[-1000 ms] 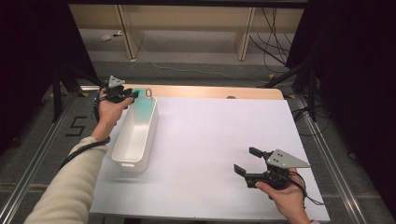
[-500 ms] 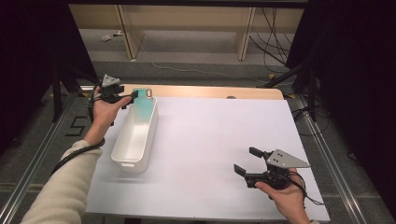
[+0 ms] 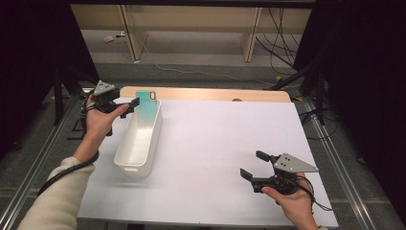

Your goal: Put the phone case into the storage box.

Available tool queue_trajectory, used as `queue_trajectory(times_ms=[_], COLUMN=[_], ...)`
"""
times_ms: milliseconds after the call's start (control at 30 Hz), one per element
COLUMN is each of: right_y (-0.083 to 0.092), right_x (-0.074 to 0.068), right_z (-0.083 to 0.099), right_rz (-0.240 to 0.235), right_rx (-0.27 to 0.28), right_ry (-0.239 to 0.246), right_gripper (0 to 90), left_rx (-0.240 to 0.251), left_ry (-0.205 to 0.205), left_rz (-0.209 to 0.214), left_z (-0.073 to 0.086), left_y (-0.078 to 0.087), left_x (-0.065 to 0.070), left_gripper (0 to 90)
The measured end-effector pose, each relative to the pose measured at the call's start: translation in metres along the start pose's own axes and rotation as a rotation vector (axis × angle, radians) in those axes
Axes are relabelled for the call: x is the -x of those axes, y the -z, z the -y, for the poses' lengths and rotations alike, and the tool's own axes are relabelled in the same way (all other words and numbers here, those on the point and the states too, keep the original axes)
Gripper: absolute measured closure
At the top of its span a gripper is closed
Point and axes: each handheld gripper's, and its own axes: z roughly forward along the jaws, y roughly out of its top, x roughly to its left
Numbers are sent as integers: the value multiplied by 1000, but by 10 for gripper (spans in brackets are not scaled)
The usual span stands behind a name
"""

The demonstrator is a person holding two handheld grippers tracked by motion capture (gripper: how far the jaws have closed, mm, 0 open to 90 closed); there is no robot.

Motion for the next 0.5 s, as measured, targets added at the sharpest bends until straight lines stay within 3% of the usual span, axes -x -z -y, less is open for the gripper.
queue_trajectory(times_ms=[400,467,500], right_y=[0,0,-2], right_x=[0,0,-1], right_z=[0,0,0], right_rz=[0,1,-8], right_rx=[-10,-5,11], right_ry=[1,2,-5], right_gripper=[157,157,157], left_rx=[38,33,46], left_ry=[-1,26,-348], left_rz=[74,75,99], left_z=[13,16,5], left_y=[33,40,40], left_x=[23,28,5], left_gripper=[115,117,116])
